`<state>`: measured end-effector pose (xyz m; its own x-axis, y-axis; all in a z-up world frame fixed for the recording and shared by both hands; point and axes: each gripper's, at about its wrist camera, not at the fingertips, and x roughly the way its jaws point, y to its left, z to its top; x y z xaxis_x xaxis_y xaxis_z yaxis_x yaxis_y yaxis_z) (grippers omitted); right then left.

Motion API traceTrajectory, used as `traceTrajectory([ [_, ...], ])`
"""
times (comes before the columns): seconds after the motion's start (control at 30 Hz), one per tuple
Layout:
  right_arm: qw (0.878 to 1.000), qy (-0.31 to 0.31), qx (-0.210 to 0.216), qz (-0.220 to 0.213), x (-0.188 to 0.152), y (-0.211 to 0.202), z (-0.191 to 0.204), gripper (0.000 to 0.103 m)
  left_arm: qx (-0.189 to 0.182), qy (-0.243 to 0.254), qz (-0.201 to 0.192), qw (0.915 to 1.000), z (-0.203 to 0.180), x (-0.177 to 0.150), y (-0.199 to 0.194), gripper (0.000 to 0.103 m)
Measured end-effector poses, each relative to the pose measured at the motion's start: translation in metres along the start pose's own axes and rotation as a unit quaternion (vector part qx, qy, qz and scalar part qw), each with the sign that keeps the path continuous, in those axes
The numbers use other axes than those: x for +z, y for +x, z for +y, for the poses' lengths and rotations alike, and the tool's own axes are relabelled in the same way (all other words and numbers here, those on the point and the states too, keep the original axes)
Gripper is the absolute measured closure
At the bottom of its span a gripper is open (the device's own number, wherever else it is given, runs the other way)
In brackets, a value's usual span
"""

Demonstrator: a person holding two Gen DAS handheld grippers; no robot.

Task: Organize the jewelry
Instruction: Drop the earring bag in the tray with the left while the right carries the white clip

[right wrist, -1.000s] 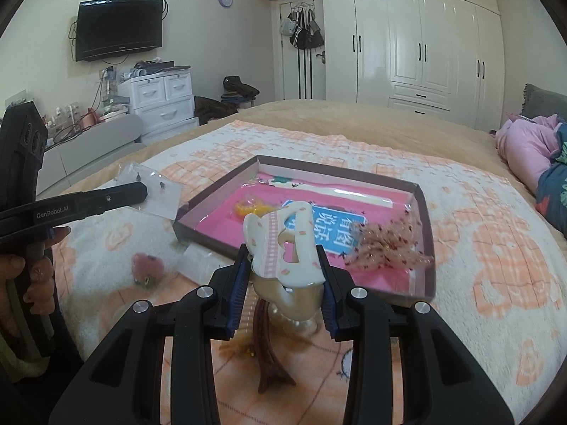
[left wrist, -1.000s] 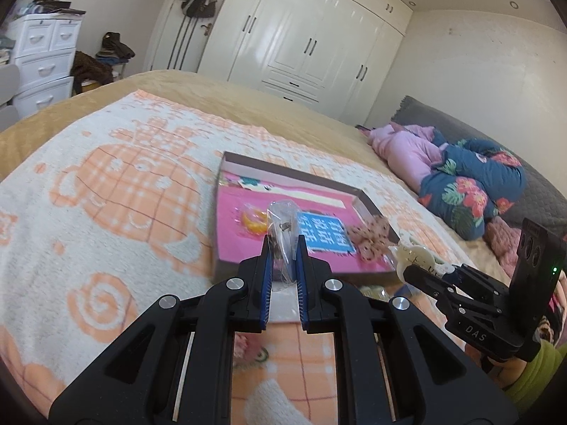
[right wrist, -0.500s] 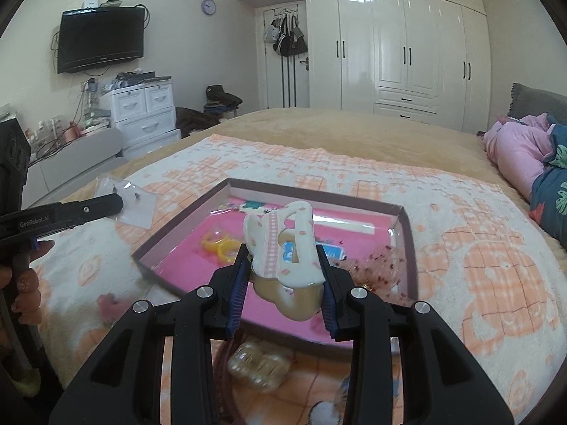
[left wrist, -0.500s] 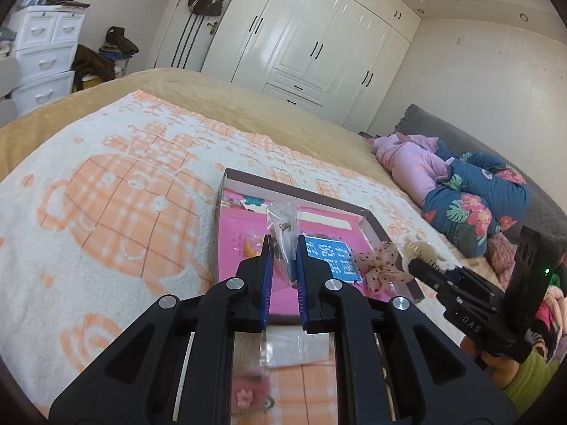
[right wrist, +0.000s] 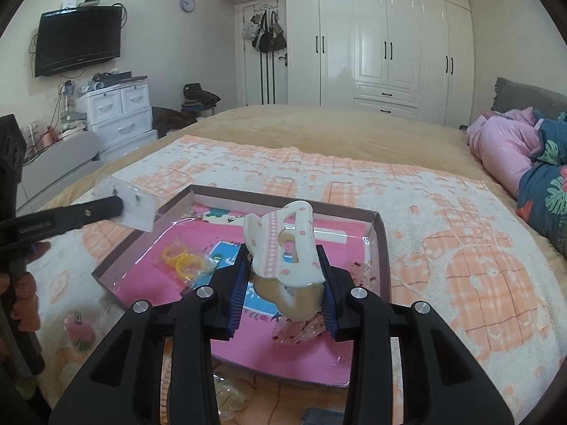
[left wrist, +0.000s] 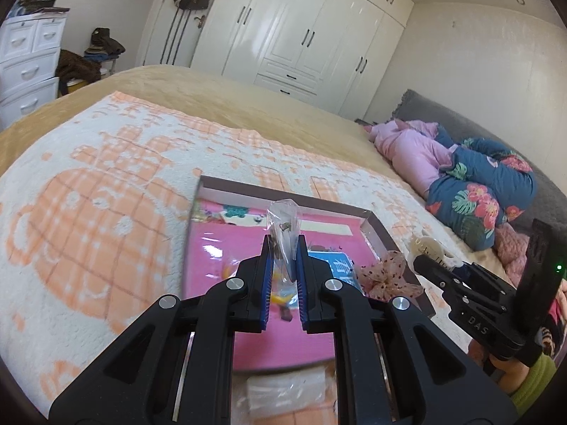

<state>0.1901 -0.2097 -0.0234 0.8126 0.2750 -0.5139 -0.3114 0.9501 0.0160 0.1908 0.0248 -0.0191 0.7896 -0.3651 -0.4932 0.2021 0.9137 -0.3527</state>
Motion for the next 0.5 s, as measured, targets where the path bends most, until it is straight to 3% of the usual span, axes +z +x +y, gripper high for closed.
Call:
traceTrajectory([
  [0.5,0.998,0.006,-0.037,0.043,-0.013,0.025,-0.023,0.069,-0.037,0.033,0.069,0.9964,-0.028,-0.016,0.057,0.097],
])
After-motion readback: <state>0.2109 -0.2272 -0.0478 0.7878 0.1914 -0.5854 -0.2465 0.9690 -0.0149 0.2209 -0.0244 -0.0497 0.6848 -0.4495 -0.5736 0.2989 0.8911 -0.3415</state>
